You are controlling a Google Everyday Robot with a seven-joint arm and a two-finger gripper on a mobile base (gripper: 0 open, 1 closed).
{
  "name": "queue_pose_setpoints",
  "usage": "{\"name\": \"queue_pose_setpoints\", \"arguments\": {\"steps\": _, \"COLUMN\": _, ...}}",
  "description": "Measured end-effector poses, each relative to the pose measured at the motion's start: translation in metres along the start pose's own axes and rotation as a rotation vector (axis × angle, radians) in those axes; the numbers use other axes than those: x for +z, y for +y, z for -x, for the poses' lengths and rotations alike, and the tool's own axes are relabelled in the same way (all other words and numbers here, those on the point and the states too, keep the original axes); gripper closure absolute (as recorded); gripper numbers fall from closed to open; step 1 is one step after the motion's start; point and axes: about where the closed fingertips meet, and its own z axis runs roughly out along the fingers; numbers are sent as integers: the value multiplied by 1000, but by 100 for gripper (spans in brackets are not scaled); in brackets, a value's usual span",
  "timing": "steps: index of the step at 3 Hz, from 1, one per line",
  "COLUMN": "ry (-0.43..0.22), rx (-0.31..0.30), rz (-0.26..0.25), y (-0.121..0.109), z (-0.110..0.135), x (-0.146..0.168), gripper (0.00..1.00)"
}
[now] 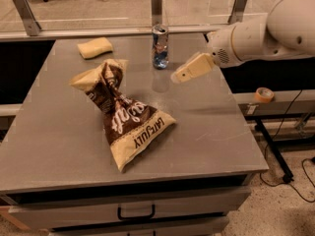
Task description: Pick redbull can
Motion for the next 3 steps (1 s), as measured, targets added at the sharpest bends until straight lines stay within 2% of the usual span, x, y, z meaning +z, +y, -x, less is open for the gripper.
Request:
{"name": "queue_pose_setpoints", "arguments": {"steps": 1, "ry": -36, "rx": 78, "rz": -82, "y": -21, "z": 11, "x": 37, "gripper": 0}}
{"name": "queue_pose_setpoints", "arguments": {"steps": 2, "ry": -87, "rx": 100, "rz": -120, "y": -40, "z": 26, "x": 70, "gripper": 0}}
{"name": "queue_pose_setpoints", "arguments": {"steps": 3, "ry": -123, "rx": 113, "rz": -102, "y": -48, "z": 41, "x": 104, "gripper": 18}}
